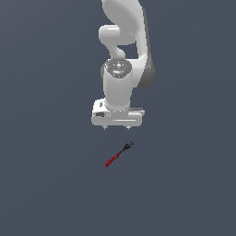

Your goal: Pick up the object and move it to a goal position.

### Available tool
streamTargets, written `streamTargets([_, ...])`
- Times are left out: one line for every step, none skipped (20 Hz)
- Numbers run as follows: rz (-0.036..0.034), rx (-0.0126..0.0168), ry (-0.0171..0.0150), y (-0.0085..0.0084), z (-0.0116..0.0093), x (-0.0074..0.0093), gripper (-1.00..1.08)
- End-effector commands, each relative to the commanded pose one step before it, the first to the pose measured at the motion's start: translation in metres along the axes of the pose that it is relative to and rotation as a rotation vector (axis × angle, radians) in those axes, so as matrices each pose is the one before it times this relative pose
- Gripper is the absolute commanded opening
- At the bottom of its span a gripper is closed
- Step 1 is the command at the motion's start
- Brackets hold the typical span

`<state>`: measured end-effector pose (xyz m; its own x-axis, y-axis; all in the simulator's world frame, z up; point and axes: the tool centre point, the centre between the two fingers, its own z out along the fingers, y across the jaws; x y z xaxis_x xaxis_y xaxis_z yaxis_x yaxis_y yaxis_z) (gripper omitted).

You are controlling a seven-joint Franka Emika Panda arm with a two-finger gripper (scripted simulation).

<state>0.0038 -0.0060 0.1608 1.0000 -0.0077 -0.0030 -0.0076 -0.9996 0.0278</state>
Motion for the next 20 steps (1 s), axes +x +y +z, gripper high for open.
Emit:
streamTargets([0.0,0.0,0.0,0.00001,0.0,0.0,1.0])
streamTargets([-0.00154,-0.00016,-0.00002,-0.00066,0.00004,-0.00008,1.0])
streamTargets([-0.00466,-0.00044,-0.00009,-0.00204,0.00013,-0.00023,1.0])
streamTargets([-0.00756,-0.00072,-0.00015,-0.0033,0.00021,-0.00037,1.0])
streamTargets([-0.01045,-0.001,-0.00019,-0.00456,0.00029,-0.00051,1.0])
streamTargets([-0.01322,-0.00126,-0.00021,-0.00579,0.00036,-0.00062,1.0])
streamTargets([-0.014,-0.00133,-0.00019,-0.00617,0.00038,-0.00063,1.0])
streamTargets([-0.01096,-0.00104,-0.00013,-0.00488,0.0003,-0.00046,1.0])
streamTargets([-0.00775,-0.00074,-0.00008,-0.0035,0.00022,-0.00031,1.0])
streamTargets([-0.00461,-0.00044,-0.00005,-0.00215,0.00015,-0.00017,1.0])
streamTargets([-0.00137,-0.00013,-0.00002,-0.0007,0.00007,-0.00005,1.0])
streamTargets([0.00154,0.00015,0.00001,0.00066,-0.00003,0.00006,1.0])
streamTargets([0.00182,0.00018,0.00003,0.00112,-0.00014,0.00004,1.0])
streamTargets([0.0,0.0,0.0,0.00014,-0.00004,-0.00001,1.0])
streamTargets([0.00097,0.00009,-0.00001,-0.0001,0.00013,0.00008,1.0])
streamTargets([0.00248,0.00023,-0.00003,-0.00011,0.0003,0.0002,1.0])
streamTargets([0.00413,0.00038,-0.00004,-0.00007,0.00045,0.00033,1.0])
streamTargets([0.00579,0.00052,-0.00006,-0.00001,0.00061,0.00045,1.0])
streamTargets([0.00747,0.00067,-0.00007,0.00007,0.00076,0.00058,1.0])
streamTargets([0.00912,0.00081,-0.00009,0.00012,0.00092,0.0007,1.0])
